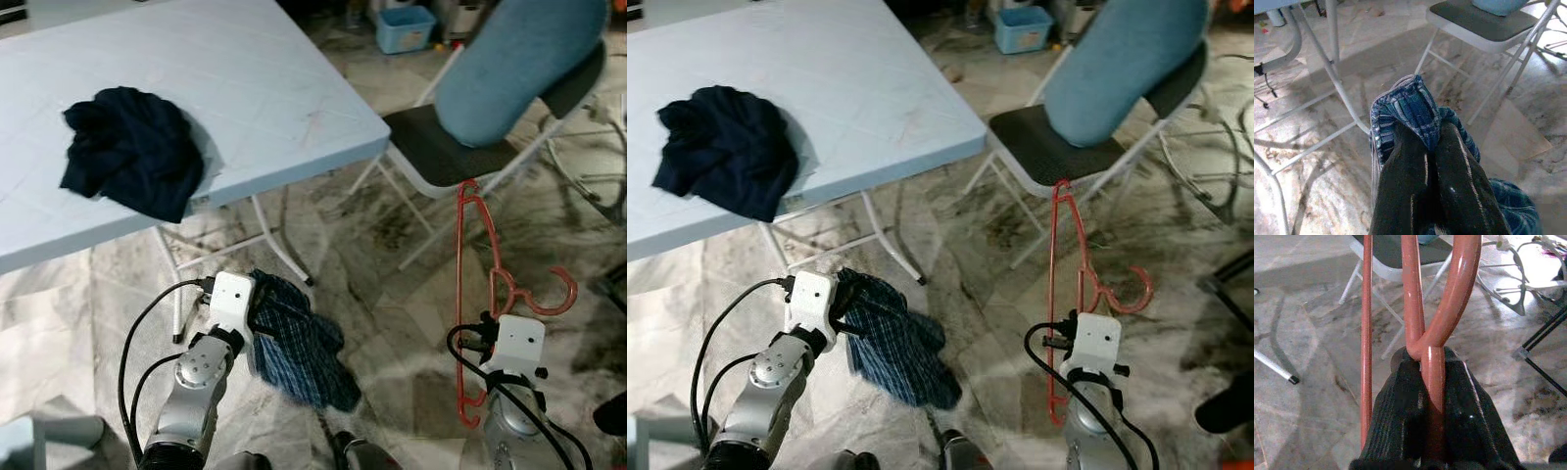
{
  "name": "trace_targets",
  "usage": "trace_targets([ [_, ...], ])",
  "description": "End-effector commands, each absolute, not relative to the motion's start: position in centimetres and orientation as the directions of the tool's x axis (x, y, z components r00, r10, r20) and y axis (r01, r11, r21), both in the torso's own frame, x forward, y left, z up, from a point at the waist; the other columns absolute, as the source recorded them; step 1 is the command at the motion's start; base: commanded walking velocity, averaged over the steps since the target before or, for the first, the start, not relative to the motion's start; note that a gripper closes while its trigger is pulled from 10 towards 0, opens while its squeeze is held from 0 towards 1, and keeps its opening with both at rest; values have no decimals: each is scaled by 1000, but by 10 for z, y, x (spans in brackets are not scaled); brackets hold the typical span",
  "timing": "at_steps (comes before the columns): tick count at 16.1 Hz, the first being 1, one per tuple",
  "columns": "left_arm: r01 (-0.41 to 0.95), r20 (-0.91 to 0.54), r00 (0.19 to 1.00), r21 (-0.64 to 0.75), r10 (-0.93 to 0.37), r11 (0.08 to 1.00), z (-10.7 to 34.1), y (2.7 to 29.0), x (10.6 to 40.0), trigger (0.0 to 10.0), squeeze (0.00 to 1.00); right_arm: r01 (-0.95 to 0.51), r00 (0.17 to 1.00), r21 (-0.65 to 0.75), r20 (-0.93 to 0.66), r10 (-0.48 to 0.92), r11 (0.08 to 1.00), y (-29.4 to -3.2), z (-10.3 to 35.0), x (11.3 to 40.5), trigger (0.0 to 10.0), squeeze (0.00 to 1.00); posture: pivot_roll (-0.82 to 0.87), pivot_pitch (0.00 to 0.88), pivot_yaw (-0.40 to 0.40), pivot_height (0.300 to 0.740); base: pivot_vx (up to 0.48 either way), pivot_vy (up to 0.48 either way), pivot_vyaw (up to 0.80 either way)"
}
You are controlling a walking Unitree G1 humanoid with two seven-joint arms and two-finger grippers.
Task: Hang hanger
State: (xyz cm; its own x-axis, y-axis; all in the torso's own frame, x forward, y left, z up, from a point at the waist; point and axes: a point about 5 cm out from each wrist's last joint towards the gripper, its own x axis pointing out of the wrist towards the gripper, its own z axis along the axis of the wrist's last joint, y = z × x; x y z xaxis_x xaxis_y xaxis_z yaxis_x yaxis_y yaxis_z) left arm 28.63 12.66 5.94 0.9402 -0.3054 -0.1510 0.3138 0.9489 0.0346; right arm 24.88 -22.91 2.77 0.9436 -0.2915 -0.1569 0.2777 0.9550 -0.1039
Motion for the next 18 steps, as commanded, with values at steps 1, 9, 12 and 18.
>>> trace_targets([
  [1, 322, -165, 935, 34, -313, 946, 57, 128, 283, 10000, 0, 284, 943, -101, -153, -297, 954, -229, 30, 248, 10000, 0, -88, 185, 23, 740, 0, 0, -800],
  [9, 330, -199, 927, 25, -319, 944, 50, 128, 282, 10000, 0, 271, 944, -90, -172, -283, 958, -225, 29, 249, 10000, 0, -87, 189, 24, 740, 0, 223, -800],
  [12, 335, -208, 923, 21, -324, 942, 45, 127, 280, 10000, 0, 272, 943, -90, -173, -284, 958, -225, 29, 250, 10000, 0, -88, 189, 24, 740, 0, 252, -800],
  [18, 342, -225, 918, 25, -328, 939, 39, 130, 280, 10000, 0, 264, 944, -93, -177, -277, 960, -222, 29, 250, 10000, 0, -81, 190, 25, 740, 0, 42, -800],
])
